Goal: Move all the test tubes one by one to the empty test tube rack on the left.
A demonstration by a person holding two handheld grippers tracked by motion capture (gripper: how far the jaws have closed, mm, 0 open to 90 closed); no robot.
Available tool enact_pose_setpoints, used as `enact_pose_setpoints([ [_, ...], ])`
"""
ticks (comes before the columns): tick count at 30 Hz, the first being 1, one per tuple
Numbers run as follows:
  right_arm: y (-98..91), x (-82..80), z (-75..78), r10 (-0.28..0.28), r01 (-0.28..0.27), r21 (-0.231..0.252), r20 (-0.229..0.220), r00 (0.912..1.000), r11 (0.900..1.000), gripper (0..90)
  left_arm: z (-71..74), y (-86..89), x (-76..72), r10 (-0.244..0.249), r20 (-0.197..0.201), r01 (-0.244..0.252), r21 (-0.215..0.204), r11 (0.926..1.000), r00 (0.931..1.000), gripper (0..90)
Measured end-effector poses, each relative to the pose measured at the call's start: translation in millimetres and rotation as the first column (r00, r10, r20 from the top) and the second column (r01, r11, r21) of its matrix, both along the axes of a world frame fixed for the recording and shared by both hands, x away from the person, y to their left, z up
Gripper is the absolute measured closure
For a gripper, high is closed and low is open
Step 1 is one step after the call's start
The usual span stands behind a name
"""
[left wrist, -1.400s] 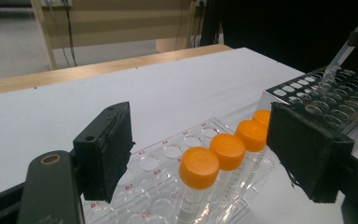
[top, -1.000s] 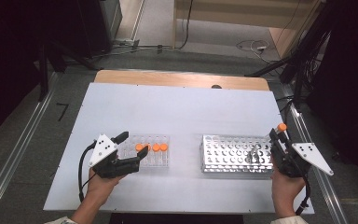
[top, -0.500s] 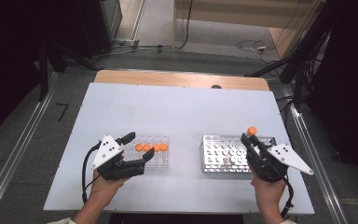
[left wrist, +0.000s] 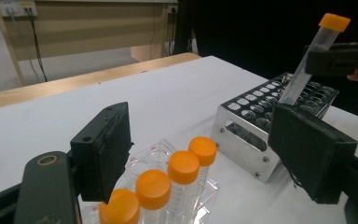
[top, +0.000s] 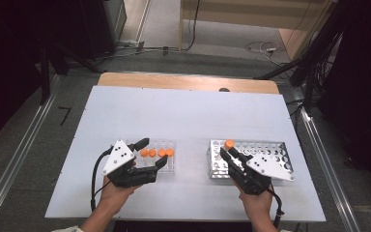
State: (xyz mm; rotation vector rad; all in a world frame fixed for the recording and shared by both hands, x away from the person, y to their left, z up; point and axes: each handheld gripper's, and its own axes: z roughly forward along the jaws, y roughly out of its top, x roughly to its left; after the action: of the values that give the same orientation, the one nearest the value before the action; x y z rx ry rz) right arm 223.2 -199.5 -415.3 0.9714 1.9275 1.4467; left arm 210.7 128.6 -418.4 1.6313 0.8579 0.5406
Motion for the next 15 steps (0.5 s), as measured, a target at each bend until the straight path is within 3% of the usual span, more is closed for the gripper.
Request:
enact_pose_setpoints([
  [5, 15.3, -1.2, -5.9, 0.047, -0.047, -0.033, -0.009, 0.9989, 0.9983, 71.9, 0.7, -7.7, 0.7, -0.019, 0.001, 0.019, 0.001, 0.9998, 0.9998, 22.0],
  [15, 32.1, -1.8, -13.0, 0.092, -0.093, -0.055, -0.028, 0.9954, 0.9941, 71.9, 0.1, -19.3, 1.1, -0.05, -0.003, 0.05, -0.001, 0.9987, 0.9987, 22.5],
])
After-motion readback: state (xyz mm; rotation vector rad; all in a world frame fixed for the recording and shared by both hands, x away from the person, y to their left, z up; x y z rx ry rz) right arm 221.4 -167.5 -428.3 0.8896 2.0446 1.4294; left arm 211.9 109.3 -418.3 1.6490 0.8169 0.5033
